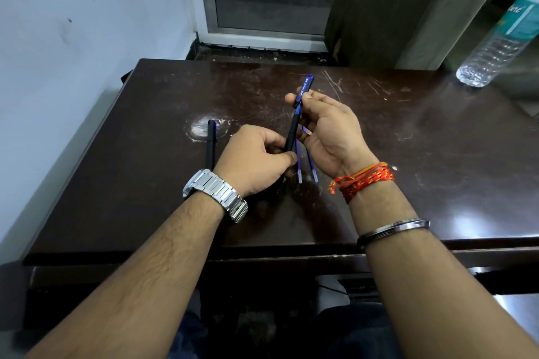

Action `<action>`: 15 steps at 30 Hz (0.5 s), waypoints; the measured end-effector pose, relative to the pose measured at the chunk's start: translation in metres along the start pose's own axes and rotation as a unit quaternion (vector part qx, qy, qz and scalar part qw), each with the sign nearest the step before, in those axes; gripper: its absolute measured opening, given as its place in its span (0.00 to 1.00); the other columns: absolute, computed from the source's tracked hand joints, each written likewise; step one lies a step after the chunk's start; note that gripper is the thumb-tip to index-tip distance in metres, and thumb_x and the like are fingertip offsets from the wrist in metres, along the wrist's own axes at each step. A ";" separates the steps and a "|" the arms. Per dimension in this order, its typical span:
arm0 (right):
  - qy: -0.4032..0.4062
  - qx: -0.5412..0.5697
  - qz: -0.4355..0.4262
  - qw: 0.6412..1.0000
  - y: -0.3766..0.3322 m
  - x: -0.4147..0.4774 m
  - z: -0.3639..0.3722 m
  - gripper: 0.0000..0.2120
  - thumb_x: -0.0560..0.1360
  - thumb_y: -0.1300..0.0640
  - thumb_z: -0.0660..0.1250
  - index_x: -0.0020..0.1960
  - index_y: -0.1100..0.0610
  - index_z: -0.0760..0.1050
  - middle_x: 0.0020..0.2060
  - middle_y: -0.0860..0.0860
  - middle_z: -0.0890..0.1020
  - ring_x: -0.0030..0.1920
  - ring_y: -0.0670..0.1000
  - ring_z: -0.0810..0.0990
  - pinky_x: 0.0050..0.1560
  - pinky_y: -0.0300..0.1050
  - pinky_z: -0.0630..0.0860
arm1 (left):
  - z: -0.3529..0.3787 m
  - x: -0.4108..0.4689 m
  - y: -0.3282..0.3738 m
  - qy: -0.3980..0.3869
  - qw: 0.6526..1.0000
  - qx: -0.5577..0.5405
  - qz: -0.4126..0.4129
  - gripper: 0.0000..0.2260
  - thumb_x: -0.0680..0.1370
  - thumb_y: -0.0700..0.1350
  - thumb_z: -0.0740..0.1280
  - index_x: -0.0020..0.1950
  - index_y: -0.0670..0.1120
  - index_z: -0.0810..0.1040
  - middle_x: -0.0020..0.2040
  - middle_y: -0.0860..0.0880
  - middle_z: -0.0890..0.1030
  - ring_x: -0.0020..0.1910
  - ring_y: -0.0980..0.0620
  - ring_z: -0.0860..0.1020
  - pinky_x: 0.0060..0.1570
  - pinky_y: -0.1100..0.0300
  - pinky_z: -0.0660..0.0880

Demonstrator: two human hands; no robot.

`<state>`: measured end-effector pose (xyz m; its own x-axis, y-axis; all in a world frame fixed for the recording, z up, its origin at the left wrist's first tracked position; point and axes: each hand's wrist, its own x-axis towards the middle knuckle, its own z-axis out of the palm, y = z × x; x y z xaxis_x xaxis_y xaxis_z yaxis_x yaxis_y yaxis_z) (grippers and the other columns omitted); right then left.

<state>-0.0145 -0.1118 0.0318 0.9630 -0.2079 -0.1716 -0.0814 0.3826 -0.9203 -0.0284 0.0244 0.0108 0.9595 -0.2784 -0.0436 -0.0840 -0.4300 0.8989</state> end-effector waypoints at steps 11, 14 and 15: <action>0.004 0.025 -0.015 1.000 0.001 0.002 -0.001 0.06 0.80 0.61 0.62 0.50 0.55 0.77 0.42 0.49 0.86 0.36 0.44 0.75 0.36 0.41 0.70 | -0.003 0.001 0.001 -0.003 0.999 -0.038 -0.032 0.05 0.74 0.41 0.72 0.41 0.50 0.85 0.32 0.48 0.86 0.34 0.49 0.86 0.40 0.49 0.84; 0.002 0.025 -0.016 1.000 0.002 0.003 0.000 0.07 0.81 0.61 0.61 0.49 0.54 0.77 0.42 0.49 0.86 0.37 0.44 0.77 0.36 0.41 0.72 | -0.004 0.001 0.001 -0.004 0.999 -0.031 -0.035 0.05 0.74 0.41 0.71 0.41 0.49 0.85 0.32 0.48 0.86 0.34 0.50 0.86 0.41 0.48 0.84; 0.001 0.028 -0.017 0.999 0.002 0.003 0.000 0.07 0.81 0.61 0.61 0.49 0.54 0.77 0.42 0.49 0.86 0.37 0.44 0.77 0.36 0.41 0.72 | -0.004 0.001 0.001 -0.002 0.999 -0.031 -0.037 0.05 0.74 0.40 0.71 0.41 0.48 0.85 0.32 0.47 0.86 0.34 0.49 0.86 0.41 0.47 0.84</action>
<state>-0.0121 -0.1117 0.0294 0.9643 -0.2239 -0.1414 -0.0340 0.4248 -0.9046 -0.0268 0.0268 0.0137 0.9611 -0.2525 -0.1123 0.0036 -0.3948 0.9188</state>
